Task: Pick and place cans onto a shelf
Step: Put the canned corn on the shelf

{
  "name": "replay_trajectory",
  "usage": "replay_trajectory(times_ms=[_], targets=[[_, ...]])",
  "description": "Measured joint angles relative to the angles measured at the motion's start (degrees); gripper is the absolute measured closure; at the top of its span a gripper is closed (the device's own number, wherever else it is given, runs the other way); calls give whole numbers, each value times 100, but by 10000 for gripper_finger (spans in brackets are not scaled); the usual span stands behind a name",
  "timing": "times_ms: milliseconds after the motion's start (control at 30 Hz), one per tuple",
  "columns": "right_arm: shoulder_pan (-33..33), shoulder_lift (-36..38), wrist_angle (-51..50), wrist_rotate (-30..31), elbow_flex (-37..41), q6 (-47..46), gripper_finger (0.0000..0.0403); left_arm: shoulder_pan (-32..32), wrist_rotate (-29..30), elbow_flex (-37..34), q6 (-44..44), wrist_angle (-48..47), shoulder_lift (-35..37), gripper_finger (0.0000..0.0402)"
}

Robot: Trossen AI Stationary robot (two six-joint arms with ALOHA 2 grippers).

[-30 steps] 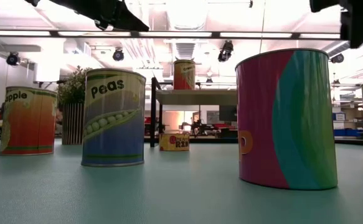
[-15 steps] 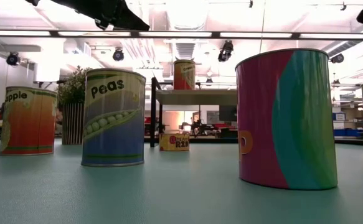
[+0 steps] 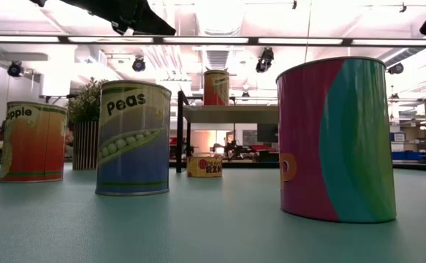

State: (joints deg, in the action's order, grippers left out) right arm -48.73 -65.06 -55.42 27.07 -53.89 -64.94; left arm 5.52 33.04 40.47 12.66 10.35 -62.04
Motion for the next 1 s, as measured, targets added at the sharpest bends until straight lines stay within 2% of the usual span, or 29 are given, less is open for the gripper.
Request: replay_trajectory(times_ms=[200,367,767,1000], targets=[[-4,-247,-230,-203,0,124,104,0,0,0,-12,0,0,402],[-15,-397,-270,-351,2,203,50,0,-2,0,-12,-4,0,402],[-38,-450,-387,-349,95,138,39,1,-2,0,-12,-22,0,402],[-142,-448,149,-381,486,-55,39,2,-2,0,-12,-17,0,402]])
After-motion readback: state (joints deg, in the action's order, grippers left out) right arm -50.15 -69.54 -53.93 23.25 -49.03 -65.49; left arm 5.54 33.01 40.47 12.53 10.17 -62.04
